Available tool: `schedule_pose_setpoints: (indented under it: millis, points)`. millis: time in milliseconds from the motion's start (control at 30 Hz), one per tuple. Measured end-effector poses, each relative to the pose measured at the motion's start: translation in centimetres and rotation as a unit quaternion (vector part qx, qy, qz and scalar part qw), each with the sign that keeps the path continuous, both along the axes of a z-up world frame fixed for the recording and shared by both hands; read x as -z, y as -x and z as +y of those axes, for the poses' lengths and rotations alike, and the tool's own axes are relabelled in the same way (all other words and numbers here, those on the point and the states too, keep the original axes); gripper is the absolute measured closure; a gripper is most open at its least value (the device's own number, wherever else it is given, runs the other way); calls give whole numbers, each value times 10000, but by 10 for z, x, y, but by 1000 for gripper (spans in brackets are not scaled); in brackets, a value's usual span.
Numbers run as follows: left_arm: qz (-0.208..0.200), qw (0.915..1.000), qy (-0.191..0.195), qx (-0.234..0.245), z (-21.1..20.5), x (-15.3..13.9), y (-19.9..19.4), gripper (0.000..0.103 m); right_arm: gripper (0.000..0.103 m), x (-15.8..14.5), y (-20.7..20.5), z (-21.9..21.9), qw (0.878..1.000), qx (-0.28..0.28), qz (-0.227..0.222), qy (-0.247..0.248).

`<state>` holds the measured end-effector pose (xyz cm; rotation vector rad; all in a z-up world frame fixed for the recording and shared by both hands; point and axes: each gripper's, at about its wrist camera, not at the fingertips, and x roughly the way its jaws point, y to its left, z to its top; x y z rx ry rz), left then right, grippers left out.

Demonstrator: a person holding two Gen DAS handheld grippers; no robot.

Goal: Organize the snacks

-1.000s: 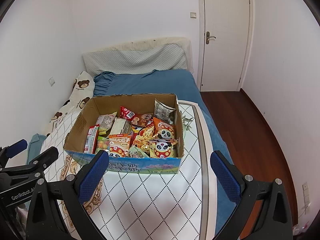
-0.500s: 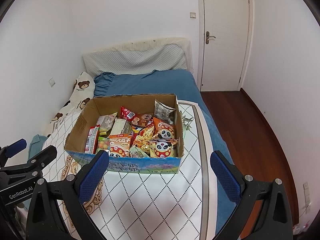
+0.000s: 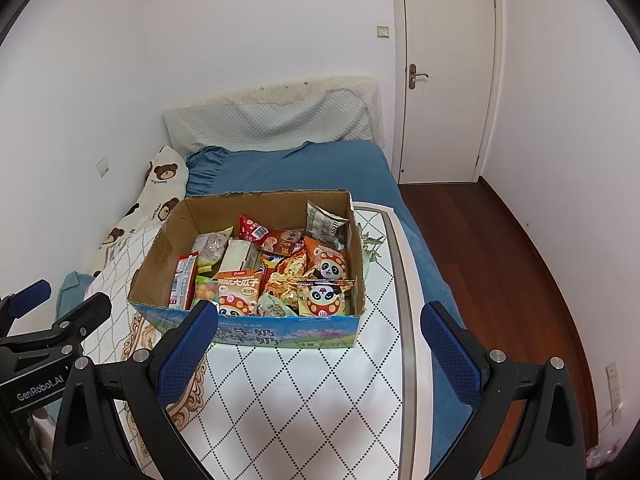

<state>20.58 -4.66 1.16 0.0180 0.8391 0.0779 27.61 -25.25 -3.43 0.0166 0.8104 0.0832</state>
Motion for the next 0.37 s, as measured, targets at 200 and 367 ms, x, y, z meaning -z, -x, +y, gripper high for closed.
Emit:
schedule_pose_setpoints:
  millis: [200,367]
  points:
    - [-24,10000,-13,-2,0,-1,1,0,0,0,1,0,10000,9,4,-1]
    - [-73,10000,-1,-30,0,-4,2,0,0,-1,3,0,10000,-2,-10,-9]
